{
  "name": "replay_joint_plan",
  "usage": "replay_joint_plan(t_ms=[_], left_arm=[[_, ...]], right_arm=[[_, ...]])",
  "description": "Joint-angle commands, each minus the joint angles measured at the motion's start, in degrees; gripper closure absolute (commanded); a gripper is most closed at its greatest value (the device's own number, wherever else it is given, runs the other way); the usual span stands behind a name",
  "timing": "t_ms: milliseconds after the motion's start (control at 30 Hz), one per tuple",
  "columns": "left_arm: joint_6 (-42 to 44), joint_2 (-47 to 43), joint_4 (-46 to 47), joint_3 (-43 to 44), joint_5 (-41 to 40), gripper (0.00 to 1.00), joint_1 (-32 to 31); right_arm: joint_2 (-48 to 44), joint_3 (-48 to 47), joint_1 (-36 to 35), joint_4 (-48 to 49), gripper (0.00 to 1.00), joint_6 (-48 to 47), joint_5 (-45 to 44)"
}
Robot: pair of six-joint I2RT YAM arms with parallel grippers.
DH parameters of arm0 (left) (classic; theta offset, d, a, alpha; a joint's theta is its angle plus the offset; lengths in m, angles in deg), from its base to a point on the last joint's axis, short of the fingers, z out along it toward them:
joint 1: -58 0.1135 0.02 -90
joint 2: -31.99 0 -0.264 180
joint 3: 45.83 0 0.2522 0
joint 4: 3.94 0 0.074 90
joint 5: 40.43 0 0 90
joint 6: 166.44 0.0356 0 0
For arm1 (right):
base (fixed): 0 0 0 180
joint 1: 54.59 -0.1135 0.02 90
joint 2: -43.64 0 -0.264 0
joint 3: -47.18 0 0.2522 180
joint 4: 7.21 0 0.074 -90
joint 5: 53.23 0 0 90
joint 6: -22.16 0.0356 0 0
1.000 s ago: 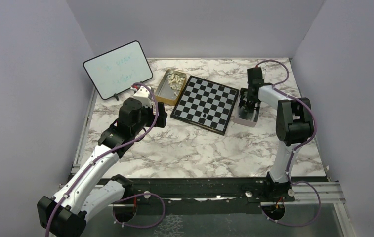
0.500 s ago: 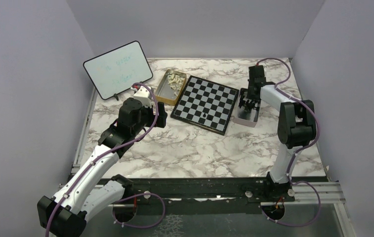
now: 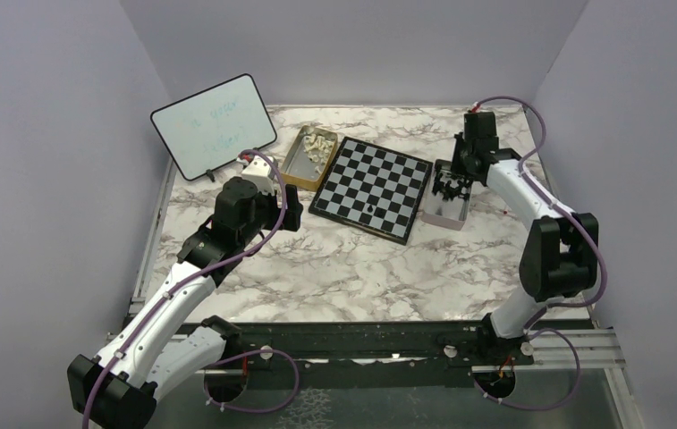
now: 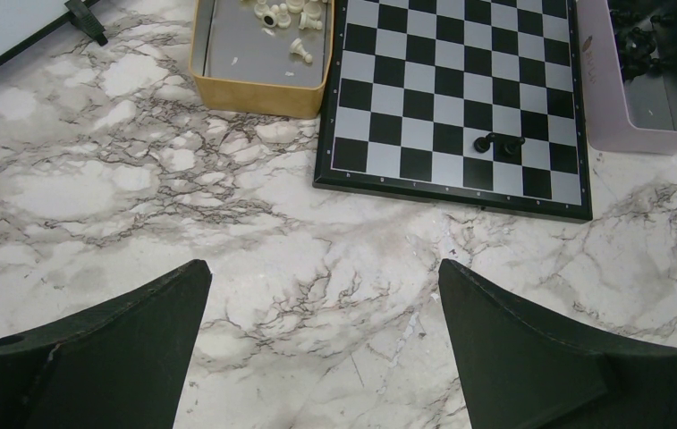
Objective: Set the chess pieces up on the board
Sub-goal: Pick up the chess piece from the storage box, then place the chess piece on the chessboard.
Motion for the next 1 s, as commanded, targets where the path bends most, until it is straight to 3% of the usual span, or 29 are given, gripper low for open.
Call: replay_joint_plan(t_ms=[0,600,967], left_arm=[[0.4,-0.3,0.7,-0.4,0.3,0.01,-0.2],[0.5,-0.6,0.7,-0.4,-0.6,0.01,-0.2],[0.5,-0.6,0.7,-0.4,-0.7,0.01,-0.1]], right_arm=[[-5.0,3.7,-1.6,-2.5,0.85,2.0,5.2],[-13.7,13.9,-22.3,-4.0,0.84,9.3,5.2],[-11.4,17.9,-26.7,-1.3,0.84,10.4,1.1]])
